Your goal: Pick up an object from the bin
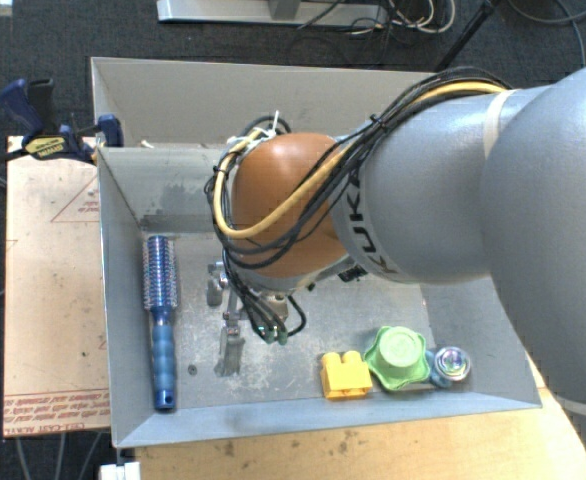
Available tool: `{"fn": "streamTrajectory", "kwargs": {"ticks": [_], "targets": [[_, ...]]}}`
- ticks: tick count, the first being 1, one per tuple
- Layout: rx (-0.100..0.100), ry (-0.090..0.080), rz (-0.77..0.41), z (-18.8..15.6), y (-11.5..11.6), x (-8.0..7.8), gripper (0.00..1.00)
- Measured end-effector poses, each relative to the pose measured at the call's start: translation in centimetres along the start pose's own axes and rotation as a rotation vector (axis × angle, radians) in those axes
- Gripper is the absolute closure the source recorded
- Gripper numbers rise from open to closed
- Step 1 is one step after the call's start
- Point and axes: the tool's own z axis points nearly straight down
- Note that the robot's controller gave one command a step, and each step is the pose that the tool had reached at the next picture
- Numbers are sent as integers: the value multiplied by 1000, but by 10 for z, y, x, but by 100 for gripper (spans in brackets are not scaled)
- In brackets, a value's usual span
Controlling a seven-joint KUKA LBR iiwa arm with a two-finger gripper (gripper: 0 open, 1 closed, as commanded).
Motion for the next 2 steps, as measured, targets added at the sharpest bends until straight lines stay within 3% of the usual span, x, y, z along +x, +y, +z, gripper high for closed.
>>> {"fn": "streamTrajectory", "kwargs": {"ticks": [1,2], "targets": [[3,-4,-185,58,-67,-56,0],[4,-9,-165,71,-131,-91,0]]}}
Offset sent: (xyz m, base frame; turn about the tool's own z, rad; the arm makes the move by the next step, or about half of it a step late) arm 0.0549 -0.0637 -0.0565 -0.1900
